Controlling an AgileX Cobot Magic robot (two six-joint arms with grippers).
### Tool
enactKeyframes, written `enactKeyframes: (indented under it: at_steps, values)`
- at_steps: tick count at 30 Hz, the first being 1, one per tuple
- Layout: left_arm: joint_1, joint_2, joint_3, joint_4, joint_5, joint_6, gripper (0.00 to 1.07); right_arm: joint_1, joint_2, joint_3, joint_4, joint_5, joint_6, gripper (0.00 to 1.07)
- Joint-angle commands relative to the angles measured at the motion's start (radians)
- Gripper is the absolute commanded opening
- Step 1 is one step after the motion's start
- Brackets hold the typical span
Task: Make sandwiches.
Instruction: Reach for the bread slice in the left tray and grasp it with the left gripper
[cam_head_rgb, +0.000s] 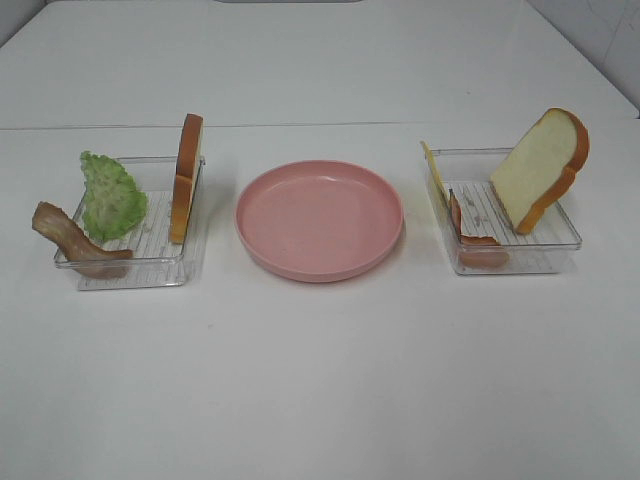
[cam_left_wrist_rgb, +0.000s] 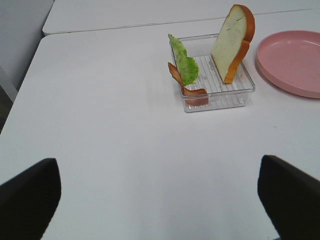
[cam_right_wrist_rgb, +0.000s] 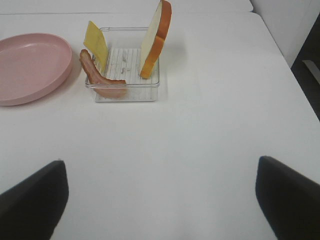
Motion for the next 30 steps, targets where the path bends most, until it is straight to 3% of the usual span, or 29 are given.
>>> enactKeyframes:
  at_steps: [1,13,17,20,21,23,24,25,26,27,28,29,30]
  values:
    - [0.001,-0.018,0.003,0.000,-0.002,0.001,1.01,0.001,-0.013,0.003,-0.006,-0.006,0.007,0.94]
    - [0.001,-0.016,0.003,0.000,-0.002,0.001,1.01,0.001,-0.013,0.003,-0.006,-0.006,0.007,0.94]
    - [0.001,0.066,-0.032,-0.004,0.042,0.004,1.01,0.001,-0.013,0.003,-0.006,-0.006,0.007,0.94]
    - [0.001,0.208,-0.116,-0.001,0.083,0.004,1.01,0.001,-0.013,0.003,-0.006,-0.006,0.007,0.94]
    - [0.001,0.320,-0.201,-0.003,0.107,0.002,1.01,0.001,-0.013,0.003,-0.006,-0.006,0.007,0.94]
    - [0.001,0.388,-0.240,-0.004,0.124,0.000,1.01,0.001,-0.013,0.003,-0.006,-0.006,0.007,0.94]
    - [0.001,0.531,-0.343,-0.003,0.165,0.003,1.01,0.001,-0.013,0.003,-0.006,-0.006,0.007,0.94]
    - [0.001,0.531,-0.343,-0.003,0.165,0.003,1.01,0.001,-0.013,0.003,-0.006,-0.006,0.007,0.94]
    - [0.001,0.589,-0.384,-0.002,0.183,0.003,1.01,0.001,-0.013,0.003,-0.006,-0.006,0.007,0.94]
    - [0.001,0.720,-0.484,0.003,0.221,0.003,1.01,0.001,-0.013,0.003,-0.006,-0.006,0.007,0.94]
    - [0.001,0.720,-0.484,0.003,0.221,0.003,1.01,0.001,-0.013,0.003,-0.006,-0.006,0.007,0.94]
    - [0.001,0.857,-0.576,0.009,0.238,0.003,1.01,0.001,-0.013,0.003,-0.006,-0.006,0.007,0.94]
    - [0.001,0.857,-0.576,0.009,0.238,0.003,1.01,0.001,-0.013,0.003,-0.006,-0.006,0.007,0.94]
